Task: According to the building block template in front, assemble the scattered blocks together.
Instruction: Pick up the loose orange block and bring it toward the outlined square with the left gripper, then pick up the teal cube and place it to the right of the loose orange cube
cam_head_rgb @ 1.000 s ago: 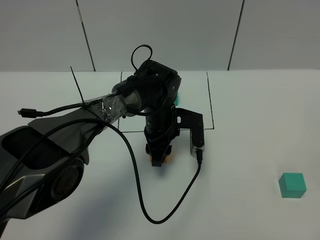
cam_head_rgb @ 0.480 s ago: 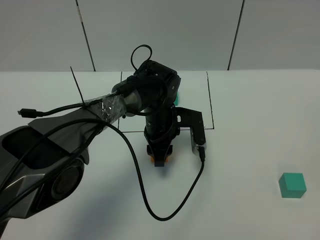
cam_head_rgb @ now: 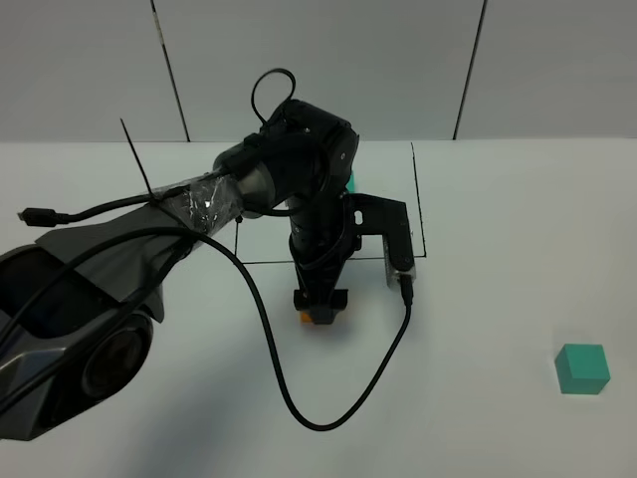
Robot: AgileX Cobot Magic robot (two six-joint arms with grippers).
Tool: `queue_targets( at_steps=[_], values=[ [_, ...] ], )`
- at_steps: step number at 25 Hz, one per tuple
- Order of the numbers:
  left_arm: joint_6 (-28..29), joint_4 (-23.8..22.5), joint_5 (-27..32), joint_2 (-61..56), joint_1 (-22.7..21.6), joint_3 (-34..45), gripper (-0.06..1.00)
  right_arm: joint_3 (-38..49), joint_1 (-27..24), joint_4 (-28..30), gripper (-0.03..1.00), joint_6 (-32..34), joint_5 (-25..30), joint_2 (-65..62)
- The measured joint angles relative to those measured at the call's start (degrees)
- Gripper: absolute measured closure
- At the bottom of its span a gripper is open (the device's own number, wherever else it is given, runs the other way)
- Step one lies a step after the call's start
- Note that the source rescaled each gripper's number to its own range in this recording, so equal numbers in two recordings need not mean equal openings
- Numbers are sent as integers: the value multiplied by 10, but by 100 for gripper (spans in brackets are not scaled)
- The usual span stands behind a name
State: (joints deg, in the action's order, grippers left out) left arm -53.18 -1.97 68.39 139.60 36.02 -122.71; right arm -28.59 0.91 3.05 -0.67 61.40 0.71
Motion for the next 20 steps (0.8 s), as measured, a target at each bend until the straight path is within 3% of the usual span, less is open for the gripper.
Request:
queue_targets(
  at_steps=[4,10,15,20],
  values=[
    [39,1,1,-46,3,0,-5,0,0,0,18,0,0,0],
    [217,-8,0,-106,-20,0,-3,0,0,0,18,0,0,0],
    [349,-38,0,-146,-92,1,-1,0,0,0,18,0,0,0],
    [404,-40,1,-192,-165,1,1,0,0,0,18,0,0,0]
  ],
)
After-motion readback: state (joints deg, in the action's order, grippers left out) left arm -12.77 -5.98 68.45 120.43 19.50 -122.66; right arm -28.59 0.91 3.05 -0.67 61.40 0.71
